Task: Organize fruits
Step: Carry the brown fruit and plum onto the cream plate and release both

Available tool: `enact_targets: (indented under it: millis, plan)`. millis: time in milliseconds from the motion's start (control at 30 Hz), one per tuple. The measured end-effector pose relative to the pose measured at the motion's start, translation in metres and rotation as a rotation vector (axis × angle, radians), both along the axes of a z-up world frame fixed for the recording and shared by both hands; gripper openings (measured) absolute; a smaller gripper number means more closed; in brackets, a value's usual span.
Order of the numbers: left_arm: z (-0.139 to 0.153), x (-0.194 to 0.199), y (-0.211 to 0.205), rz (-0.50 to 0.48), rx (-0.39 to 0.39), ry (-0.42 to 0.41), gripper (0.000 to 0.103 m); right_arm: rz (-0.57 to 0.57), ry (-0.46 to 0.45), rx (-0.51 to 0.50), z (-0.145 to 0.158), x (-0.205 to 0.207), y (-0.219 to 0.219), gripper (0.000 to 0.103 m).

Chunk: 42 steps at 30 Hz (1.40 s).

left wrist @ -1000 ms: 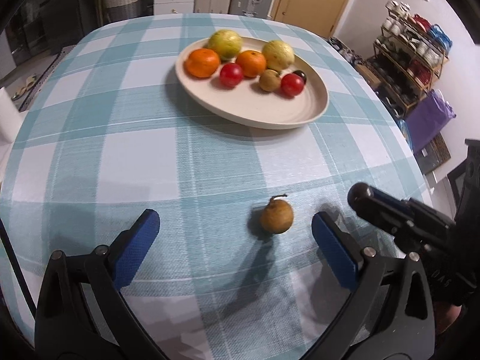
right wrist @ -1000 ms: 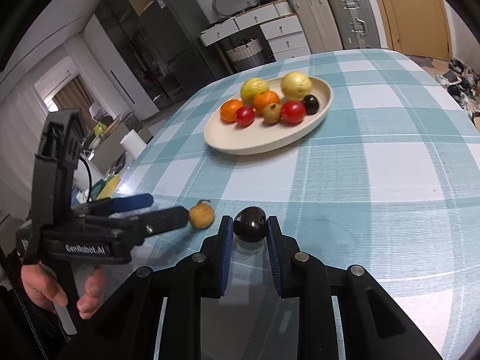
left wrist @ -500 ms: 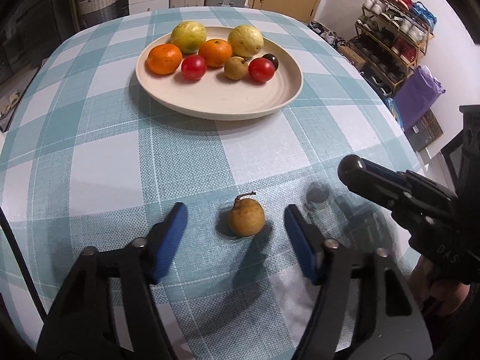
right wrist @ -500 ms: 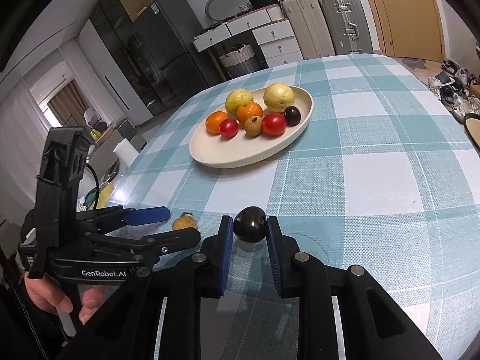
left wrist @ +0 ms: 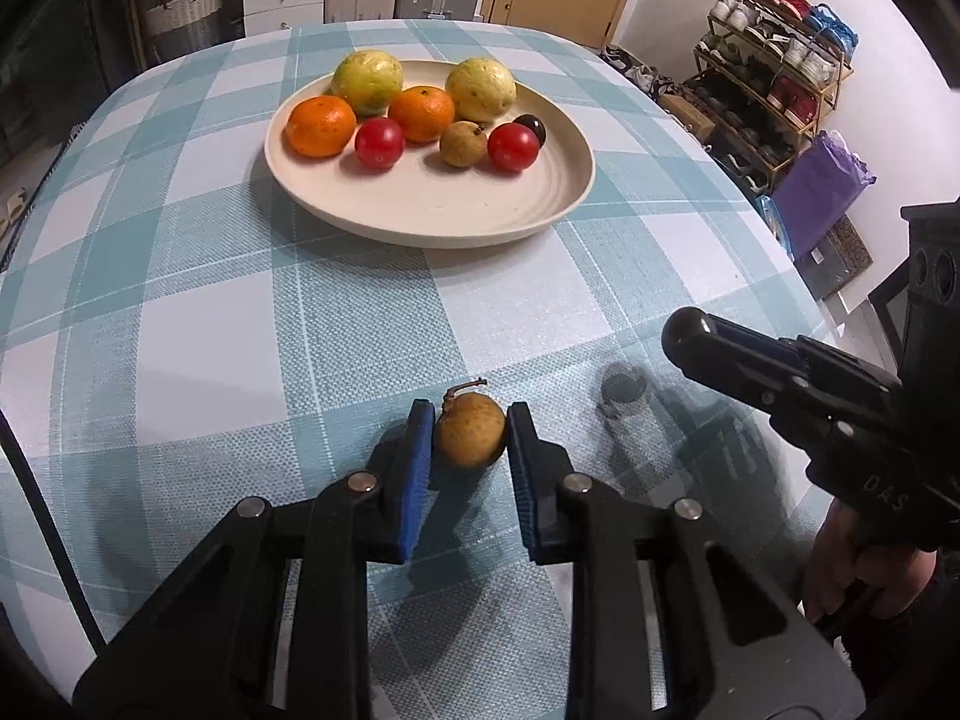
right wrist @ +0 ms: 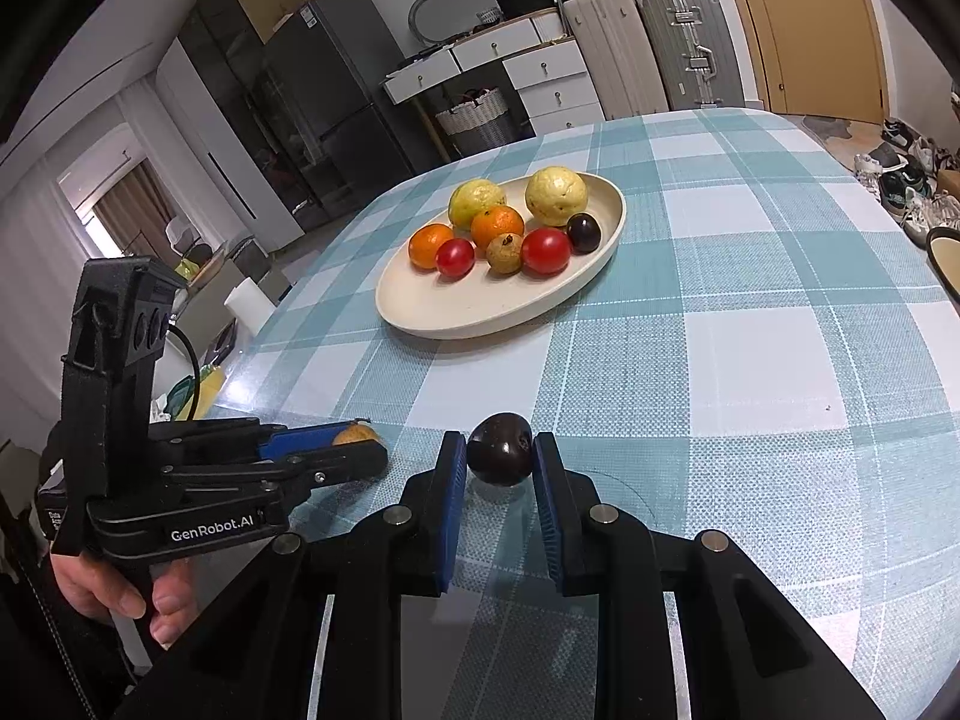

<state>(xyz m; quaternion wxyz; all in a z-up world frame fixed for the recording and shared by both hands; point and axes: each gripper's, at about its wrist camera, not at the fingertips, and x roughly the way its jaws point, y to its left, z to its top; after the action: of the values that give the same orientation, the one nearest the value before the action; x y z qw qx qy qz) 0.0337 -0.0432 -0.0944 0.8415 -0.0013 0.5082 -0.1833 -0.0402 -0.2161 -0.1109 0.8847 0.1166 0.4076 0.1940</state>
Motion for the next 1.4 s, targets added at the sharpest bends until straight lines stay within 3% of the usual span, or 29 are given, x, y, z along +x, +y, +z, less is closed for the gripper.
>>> enact_targets:
  millis: [533,1400]
  plan:
    - [0.013,0.013,0.012,0.036,-0.029,-0.027,0.022,0.016,-0.006,-0.007,0.005,0.013,0.010,0.023]
    - [0.034,0.085,0.030,0.097,-0.092,-0.046,0.022,0.089,-0.015,0.001,0.017,0.084,0.041,0.023]
